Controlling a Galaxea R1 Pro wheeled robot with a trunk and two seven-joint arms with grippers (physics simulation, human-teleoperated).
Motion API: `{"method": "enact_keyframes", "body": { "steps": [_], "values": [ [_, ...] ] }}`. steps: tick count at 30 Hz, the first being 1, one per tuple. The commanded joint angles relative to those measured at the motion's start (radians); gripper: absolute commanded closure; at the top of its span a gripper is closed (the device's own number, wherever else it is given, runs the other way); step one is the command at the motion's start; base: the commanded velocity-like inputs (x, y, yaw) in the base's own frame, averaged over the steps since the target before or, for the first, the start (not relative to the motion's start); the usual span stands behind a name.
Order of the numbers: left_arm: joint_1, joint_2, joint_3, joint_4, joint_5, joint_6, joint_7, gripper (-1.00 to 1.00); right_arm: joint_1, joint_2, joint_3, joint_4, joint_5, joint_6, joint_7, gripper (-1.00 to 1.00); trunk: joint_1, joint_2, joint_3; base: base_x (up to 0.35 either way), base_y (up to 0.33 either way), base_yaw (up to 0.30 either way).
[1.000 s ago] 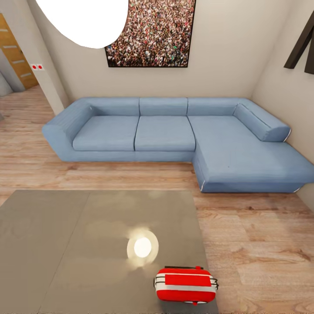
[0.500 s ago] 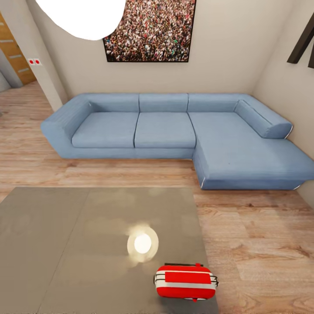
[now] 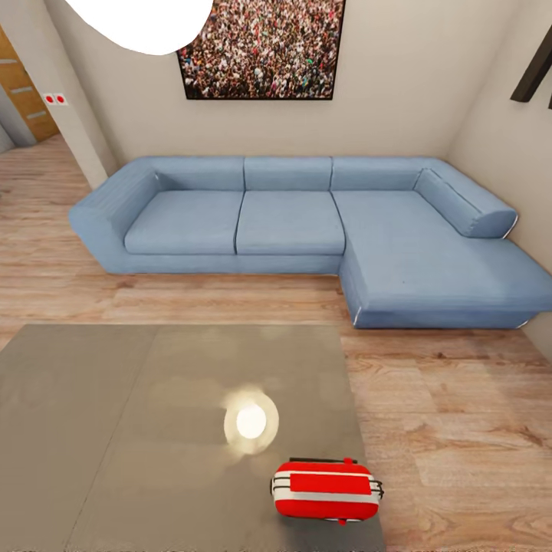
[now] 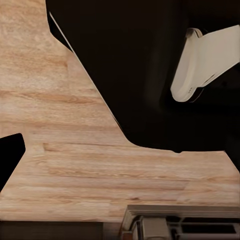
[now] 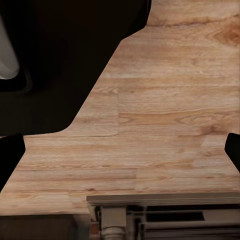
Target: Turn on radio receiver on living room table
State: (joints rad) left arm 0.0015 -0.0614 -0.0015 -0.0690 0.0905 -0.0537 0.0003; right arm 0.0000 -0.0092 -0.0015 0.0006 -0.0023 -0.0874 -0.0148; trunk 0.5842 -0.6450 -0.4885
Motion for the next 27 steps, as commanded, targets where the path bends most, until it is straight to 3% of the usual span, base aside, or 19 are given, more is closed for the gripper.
{"method": "enact_keyframes", "body": {
  "steps": [1,27],
  "values": [
    [0.0,0.0,0.0,0.0,0.0,0.0,0.0,-1.0,0.0,0.0,0.0,0.0,0.0,0.0,0.0,-1.0,0.0,0.0,-0.002,0.0,0.0,0.0],
    [0.0,0.0,0.0,-0.029,-0.001,-0.005,0.0,-1.0,0.0,-0.005,0.002,-0.014,0.009,0.005,0.001,-1.0,0.0,0.0,-0.044,0.0,0.0,0.0]
  ]
}}
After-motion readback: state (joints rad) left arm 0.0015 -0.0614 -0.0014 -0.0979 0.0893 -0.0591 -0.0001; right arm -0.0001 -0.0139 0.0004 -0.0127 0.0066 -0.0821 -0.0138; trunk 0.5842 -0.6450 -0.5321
